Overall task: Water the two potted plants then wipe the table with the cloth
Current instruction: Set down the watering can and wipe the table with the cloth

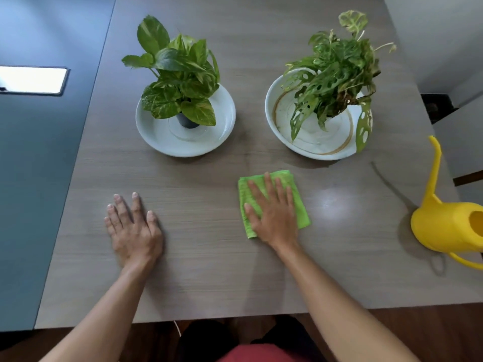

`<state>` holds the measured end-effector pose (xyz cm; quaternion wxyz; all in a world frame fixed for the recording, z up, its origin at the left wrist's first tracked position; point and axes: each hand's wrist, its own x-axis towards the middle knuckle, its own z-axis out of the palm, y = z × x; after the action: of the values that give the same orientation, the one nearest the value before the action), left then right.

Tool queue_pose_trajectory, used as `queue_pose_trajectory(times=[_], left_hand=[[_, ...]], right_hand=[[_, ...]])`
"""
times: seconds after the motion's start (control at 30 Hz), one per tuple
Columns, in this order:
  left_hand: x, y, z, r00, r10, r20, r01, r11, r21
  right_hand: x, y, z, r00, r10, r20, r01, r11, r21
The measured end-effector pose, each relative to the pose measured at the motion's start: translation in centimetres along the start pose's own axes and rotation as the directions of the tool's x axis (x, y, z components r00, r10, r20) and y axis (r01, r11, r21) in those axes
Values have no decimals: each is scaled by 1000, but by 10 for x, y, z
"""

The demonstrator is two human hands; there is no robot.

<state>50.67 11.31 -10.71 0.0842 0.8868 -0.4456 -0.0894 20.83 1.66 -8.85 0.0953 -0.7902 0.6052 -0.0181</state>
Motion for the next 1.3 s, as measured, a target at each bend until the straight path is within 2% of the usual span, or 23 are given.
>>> queue_pose_trajectory(times=[0.23, 0.33, 0.53, 0.67, 0.83, 0.97, 1.13, 1.3], left_hand=[[-1, 2, -1, 1000, -3, 2, 3, 1000, 7], [-1, 3, -2, 1000, -5, -7, 5, 1000, 1], [-1, 3, -3, 1000, 4, -8, -4, 1000, -15], [2, -5, -10, 1000, 11, 11, -10, 994, -111], [3, -34, -25, 995, 73, -68, -82, 985, -150], [3, -78, -31, 996, -54, -65, 47, 993, -110], [-5, -145, -40, 962, -260, -88, 251, 963, -100], [-13, -157, -41, 957, -288, -34, 286, 957, -52]], right_hand=[[-12, 136, -28, 942, 333, -37, -334, 942, -32], [-6, 155, -34, 930, 367, -29, -368, 929, -39], [-1, 145, -32, 928, 371, -32, -372, 927, -45], [14, 101, -24, 964, 265, -17, -266, 961, -73], [37, 20, -11, 989, 145, -12, -145, 987, -67], [53, -41, 1, 1000, 7, 16, -6, 999, -53], [64, -115, 15, 989, -142, 52, 144, 989, -39], [63, -183, 27, 951, -307, 40, 308, 951, -15]])
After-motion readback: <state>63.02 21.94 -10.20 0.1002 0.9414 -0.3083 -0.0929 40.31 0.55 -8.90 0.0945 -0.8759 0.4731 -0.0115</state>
